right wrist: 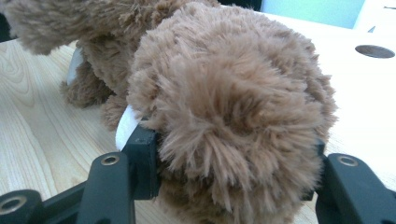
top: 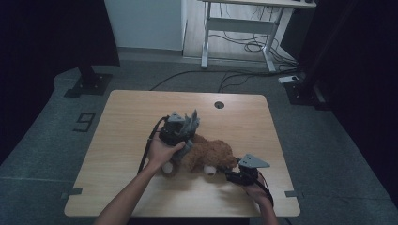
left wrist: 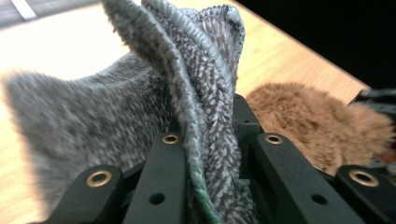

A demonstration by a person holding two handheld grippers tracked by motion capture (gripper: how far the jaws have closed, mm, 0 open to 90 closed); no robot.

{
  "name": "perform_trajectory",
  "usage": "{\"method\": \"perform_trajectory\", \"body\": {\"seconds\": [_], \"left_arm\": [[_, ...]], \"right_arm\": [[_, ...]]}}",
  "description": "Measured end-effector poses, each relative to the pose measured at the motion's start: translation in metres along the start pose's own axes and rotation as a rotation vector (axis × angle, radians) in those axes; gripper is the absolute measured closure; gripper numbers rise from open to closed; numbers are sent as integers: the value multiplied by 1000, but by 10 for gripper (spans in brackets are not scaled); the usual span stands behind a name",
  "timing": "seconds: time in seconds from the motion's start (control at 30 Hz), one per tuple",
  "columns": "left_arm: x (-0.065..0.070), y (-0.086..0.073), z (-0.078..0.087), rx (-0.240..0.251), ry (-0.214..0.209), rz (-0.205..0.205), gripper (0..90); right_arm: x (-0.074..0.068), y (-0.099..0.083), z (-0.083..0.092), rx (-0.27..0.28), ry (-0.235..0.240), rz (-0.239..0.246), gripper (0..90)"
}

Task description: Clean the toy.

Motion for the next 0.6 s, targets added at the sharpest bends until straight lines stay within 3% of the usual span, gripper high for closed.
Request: {"method": "perform_trajectory", "body": {"seconds": [0.1,0.23,0.33,0.5,0.6], "left_arm": [[-3,-12,-7,-11,-20,20,794],[-5,-23,-1,18,-40,42,796],[-1,-30,2,31,-36,25,798],[4,-35,6,51,-56,30,799],[6,-39,9,65,-74,46,800]], "right_arm": [[2,0,1,0,-2,-4,387],[2,3,2,-7,-4,-9,284],[0,11,7,-7,24,-57,216],[5,38,22,66,33,-160,137],[8,47,16,27,8,-169,112]]}}
Point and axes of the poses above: each handheld gripper's, and its own axes: z roughly backward along the jaws, y roughly out of its top, x roughly to its right, the point moved 9 cm from there along -z, roughly forward along the jaws, and after that the axes turned 1 degree about x, right-handed, at the moved point
